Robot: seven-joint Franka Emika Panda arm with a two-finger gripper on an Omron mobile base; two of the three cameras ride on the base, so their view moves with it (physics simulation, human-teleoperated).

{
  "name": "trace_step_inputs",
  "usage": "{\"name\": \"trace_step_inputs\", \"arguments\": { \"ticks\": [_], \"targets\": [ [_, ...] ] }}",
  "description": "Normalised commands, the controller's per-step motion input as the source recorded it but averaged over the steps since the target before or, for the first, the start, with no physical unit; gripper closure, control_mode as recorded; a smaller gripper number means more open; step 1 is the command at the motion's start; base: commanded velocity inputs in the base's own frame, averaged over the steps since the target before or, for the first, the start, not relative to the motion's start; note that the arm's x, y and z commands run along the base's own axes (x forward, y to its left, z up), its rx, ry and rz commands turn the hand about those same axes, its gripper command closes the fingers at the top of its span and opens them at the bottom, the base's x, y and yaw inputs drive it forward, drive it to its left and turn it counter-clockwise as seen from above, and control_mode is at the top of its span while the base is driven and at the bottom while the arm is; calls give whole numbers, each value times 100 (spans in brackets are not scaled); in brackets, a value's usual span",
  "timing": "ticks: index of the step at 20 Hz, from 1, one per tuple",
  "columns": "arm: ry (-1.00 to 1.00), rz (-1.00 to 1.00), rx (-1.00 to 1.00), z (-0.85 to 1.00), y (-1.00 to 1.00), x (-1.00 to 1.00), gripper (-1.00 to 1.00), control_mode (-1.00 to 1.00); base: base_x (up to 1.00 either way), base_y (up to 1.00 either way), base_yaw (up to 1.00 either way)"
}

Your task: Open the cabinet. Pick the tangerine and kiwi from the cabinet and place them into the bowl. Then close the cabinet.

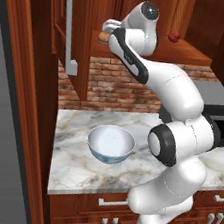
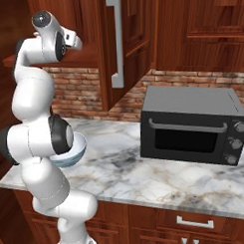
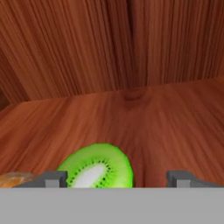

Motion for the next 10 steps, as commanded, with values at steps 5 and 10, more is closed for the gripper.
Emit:
{"name": "trace_step_inputs", "arguments": {
  "ticks": [5,10],
  "targets": [
    [4,8,-12,-35,50,-2,-100,-100,0,0,0],
    [7,7,-11,-60,35,-14,-100,-100,0,0,0]
  ]
}}
